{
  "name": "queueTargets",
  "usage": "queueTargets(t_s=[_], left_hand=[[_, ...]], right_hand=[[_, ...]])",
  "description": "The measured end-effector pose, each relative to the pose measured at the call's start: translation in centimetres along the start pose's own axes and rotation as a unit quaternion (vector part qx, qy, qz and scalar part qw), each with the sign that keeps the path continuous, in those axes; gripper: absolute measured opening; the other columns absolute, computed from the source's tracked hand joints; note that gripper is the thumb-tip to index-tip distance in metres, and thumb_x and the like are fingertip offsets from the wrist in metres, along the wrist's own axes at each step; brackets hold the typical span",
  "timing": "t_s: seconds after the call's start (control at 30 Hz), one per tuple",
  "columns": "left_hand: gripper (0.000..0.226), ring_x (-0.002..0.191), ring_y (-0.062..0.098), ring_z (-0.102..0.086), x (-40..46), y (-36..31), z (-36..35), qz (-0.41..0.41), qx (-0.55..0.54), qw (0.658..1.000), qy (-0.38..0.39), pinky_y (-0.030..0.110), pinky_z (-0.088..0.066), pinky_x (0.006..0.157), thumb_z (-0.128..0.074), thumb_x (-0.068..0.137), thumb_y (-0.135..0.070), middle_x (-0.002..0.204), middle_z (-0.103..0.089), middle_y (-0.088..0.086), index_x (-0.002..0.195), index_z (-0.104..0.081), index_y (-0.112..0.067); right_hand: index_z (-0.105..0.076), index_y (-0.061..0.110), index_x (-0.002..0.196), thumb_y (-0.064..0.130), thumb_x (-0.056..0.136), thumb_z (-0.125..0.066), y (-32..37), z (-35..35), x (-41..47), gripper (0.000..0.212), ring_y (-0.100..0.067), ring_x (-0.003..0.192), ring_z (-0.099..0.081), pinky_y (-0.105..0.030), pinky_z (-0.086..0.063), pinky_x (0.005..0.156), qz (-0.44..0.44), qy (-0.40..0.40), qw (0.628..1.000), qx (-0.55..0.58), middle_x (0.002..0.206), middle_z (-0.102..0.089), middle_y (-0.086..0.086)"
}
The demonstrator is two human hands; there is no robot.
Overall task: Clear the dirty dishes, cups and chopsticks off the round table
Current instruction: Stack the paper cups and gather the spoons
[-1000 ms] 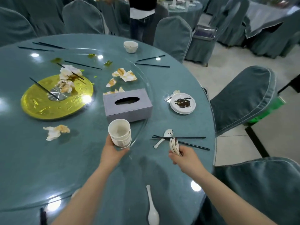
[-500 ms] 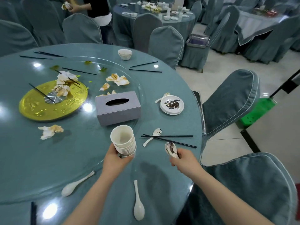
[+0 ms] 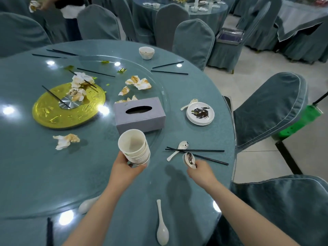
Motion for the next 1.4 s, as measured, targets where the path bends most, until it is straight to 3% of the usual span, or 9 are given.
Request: queueTargets(t_s=[0.1, 0.23, 0.4, 0.47, 0.73, 0.97, 1.1, 1.2, 1.4], left_hand=[[0.054, 0.082, -0.014, -0.062, -0.6, 1.2, 3.3, 0.013, -0.001, 0.999, -0.041, 0.008, -0.048, 0.065, -0.084, 0.066, -0.007, 0.101, -0.066, -0.016, 0.111, -0.057, -0.018], [0.055, 0.083, -0.014, -0.06, -2.4, 3.0, 6.9, 0.035, 0.003, 0.996, -0.086, 0.029, -0.051, 0.075, -0.084, 0.065, -0.005, 0.099, -0.065, -0.017, 0.111, -0.057, -0.019], [0.052, 0.091, -0.001, -0.062, -5.7, 5.2, 10.5, 0.048, -0.004, 0.99, -0.133, 0.022, -0.049, 0.078, -0.083, 0.065, 0.002, 0.101, -0.068, -0.006, 0.107, -0.058, -0.018], [0.052, 0.09, -0.001, -0.063, -7.2, 5.7, 11.8, 0.045, -0.002, 0.987, -0.155, 0.011, -0.048, 0.069, -0.085, 0.062, -0.001, 0.096, -0.069, -0.01, 0.103, -0.06, -0.021], [0.053, 0.09, 0.004, -0.065, -13.1, 8.3, 16.2, 0.075, 0.001, 0.973, -0.219, 0.016, -0.046, 0.068, -0.085, 0.059, -0.004, 0.095, -0.069, -0.011, 0.104, -0.062, -0.02], [0.046, 0.078, 0.007, -0.064, -16.7, 8.5, 18.4, 0.06, -0.003, 0.964, -0.258, 0.016, -0.051, 0.066, -0.082, 0.058, 0.0, 0.083, -0.071, -0.012, 0.093, -0.063, -0.024], [0.051, 0.086, 0.013, -0.065, -18.2, 9.1, 18.6, 0.068, -0.004, 0.963, -0.262, 0.031, -0.05, 0.078, -0.08, 0.053, -0.009, 0.096, -0.07, -0.001, 0.101, -0.063, -0.018], [0.049, 0.091, 0.017, -0.065, -18.9, 10.4, 18.3, 0.074, 0.005, 0.964, -0.256, 0.034, -0.05, 0.081, -0.08, 0.064, 0.008, 0.1, -0.07, 0.003, 0.104, -0.063, -0.016], [0.051, 0.086, -0.002, -0.061, -19.7, 12.4, 16.8, 0.111, 0.01, 0.96, -0.255, 0.008, -0.047, 0.067, -0.08, 0.063, 0.01, 0.092, -0.067, -0.016, 0.091, -0.063, -0.028]], right_hand=[[-0.042, 0.019, 0.062, 0.012, 0.079, -0.054, 1.4, -5.4, -0.3, 0.023, -0.021, 0.067, -0.047, -0.027, -0.031, 0.053, 0.046, 0.084, 0.99, -0.1, 0.065, -0.05, -0.001], [-0.049, 0.024, 0.075, 0.017, 0.082, -0.054, 2.1, -10.1, -1.6, 0.01, -0.031, 0.095, -0.06, -0.028, -0.038, 0.065, 0.111, 0.148, 0.959, -0.217, 0.089, -0.064, -0.007], [-0.057, 0.019, 0.102, 0.014, 0.083, -0.052, 1.5, -14.2, -4.3, 0.02, -0.03, 0.106, -0.056, -0.032, -0.042, 0.078, 0.247, 0.228, 0.878, -0.341, 0.112, -0.055, -0.006], [-0.057, 0.019, 0.103, 0.013, 0.084, -0.05, 0.9, -15.0, -5.0, 0.021, -0.029, 0.104, -0.055, -0.032, -0.039, 0.076, 0.272, 0.233, 0.865, -0.351, 0.114, -0.05, -0.005], [-0.052, 0.019, 0.108, 0.02, 0.087, -0.048, 0.8, -15.7, -5.3, 0.021, -0.036, 0.09, -0.057, -0.036, -0.03, 0.062, 0.315, 0.178, 0.839, -0.407, 0.116, -0.044, -0.003], [-0.054, 0.02, 0.105, 0.027, 0.088, -0.05, 1.9, -15.7, -4.7, 0.018, -0.029, 0.095, -0.059, -0.034, -0.041, 0.07, 0.289, 0.152, 0.879, -0.348, 0.11, -0.048, 0.001], [-0.053, 0.02, 0.101, 0.024, 0.086, -0.052, 2.7, -16.2, -5.2, 0.016, -0.027, 0.092, -0.057, -0.032, -0.038, 0.065, 0.307, 0.155, 0.883, -0.321, 0.105, -0.045, 0.003], [-0.053, 0.019, 0.105, 0.022, 0.087, -0.054, 3.5, -17.1, -5.7, 0.018, -0.028, 0.092, -0.057, -0.031, -0.036, 0.065, 0.321, 0.172, 0.876, -0.316, 0.106, -0.046, 0.0], [-0.057, 0.014, 0.114, 0.028, 0.089, -0.061, 4.9, -19.5, -6.1, 0.029, -0.029, 0.102, -0.055, -0.033, -0.044, 0.086, 0.328, 0.206, 0.864, -0.32, 0.114, -0.046, -0.007]])
Point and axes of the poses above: each hand's wrist, its own x-axis towards the middle knuckle, its own z-axis out of the back of the hand, y = z × x, the point moved 10 cm from there along x, towards the middle knuckle
